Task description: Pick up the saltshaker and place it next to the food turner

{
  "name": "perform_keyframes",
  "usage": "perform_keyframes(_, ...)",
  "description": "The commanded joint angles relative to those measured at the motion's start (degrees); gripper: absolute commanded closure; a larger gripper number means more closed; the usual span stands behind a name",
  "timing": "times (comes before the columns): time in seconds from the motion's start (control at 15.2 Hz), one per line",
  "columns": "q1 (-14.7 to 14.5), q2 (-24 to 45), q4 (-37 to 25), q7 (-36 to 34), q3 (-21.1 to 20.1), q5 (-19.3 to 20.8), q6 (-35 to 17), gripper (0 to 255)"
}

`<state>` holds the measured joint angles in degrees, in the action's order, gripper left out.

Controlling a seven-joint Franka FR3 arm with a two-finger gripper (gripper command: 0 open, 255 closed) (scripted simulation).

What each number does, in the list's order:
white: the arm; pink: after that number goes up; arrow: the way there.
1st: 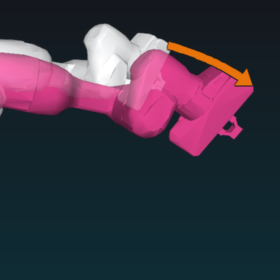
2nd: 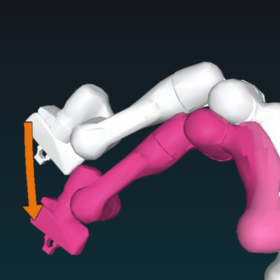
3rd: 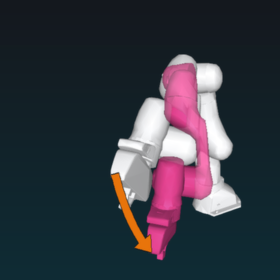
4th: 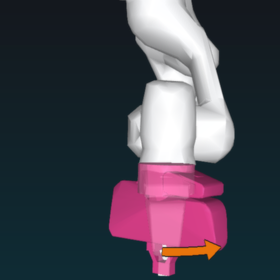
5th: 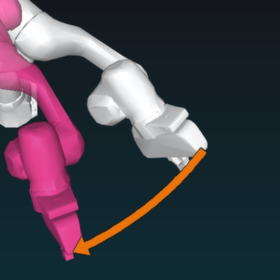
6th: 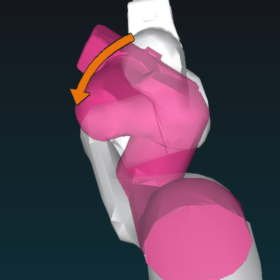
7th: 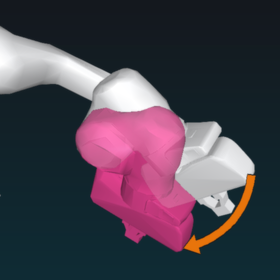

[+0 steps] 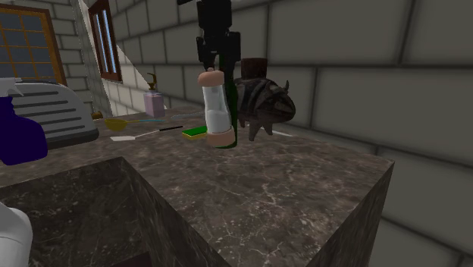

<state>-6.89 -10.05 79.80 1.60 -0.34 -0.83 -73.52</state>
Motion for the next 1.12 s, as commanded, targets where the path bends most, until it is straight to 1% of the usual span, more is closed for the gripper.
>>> perform_keyframes(0.0, -1.00, -2.79, 2.98, -2.72, -1.59, -0.16, -0.23, 255)
perform_keyframes(0.26, -2.88, -6.07, 6.17, -8.25, -5.12, -0.92, -0.24, 255)
perform_keyframes(0.53, -4.68, -8.33, 8.09, -13.90, -8.84, -1.98, -0.07, 255)
perform_keyframes(1.06, -8.00, -9.78, 8.45, -25.74, -17.01, -4.28, 0.46, 255)
